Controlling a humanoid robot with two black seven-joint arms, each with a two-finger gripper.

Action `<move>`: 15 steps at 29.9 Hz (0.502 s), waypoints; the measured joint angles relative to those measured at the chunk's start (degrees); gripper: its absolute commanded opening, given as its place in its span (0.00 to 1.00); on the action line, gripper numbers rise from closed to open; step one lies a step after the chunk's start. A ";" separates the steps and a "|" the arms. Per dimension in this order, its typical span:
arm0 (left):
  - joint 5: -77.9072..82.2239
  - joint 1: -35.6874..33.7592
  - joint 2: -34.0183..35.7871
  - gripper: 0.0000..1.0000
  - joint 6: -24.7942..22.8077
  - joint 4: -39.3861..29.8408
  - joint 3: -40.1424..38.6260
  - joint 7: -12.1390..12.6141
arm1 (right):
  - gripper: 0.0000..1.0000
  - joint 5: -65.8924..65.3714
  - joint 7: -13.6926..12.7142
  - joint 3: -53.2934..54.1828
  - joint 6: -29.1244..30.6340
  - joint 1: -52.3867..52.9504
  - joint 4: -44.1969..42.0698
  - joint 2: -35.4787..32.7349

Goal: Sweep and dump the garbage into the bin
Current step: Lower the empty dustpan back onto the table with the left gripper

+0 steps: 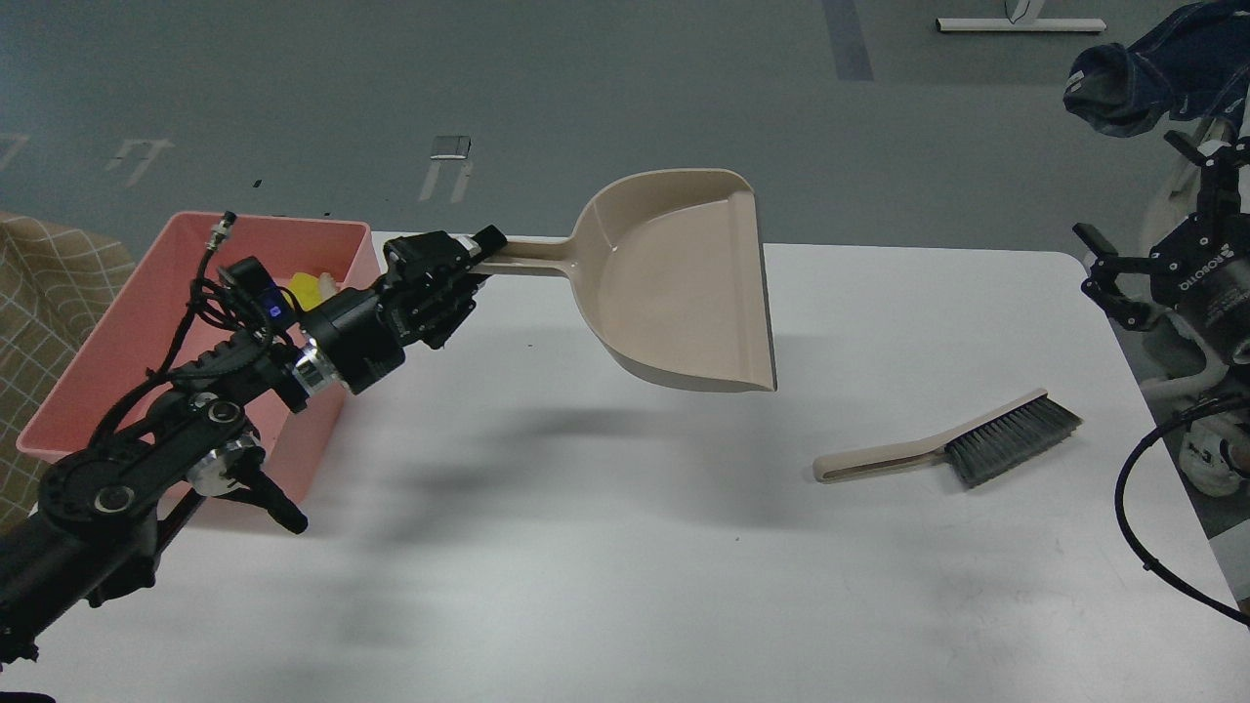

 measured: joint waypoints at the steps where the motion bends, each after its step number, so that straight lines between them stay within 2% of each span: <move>1: 0.27 -0.31 -1.13 0.19 1.41 0.66 1.05 0.00 | 1.00 0.00 0.37 0.04 0.00 0.16 -0.12 0.63; 6: 0.57 -0.95 -4.33 0.19 4.16 2.59 4.20 0.00 | 1.00 0.00 1.22 0.03 0.00 0.59 -0.99 3.44; 15: 4.15 -0.98 -4.95 0.19 6.32 5.63 8.67 0.00 | 1.00 0.26 2.31 -0.01 0.00 1.72 -2.94 4.11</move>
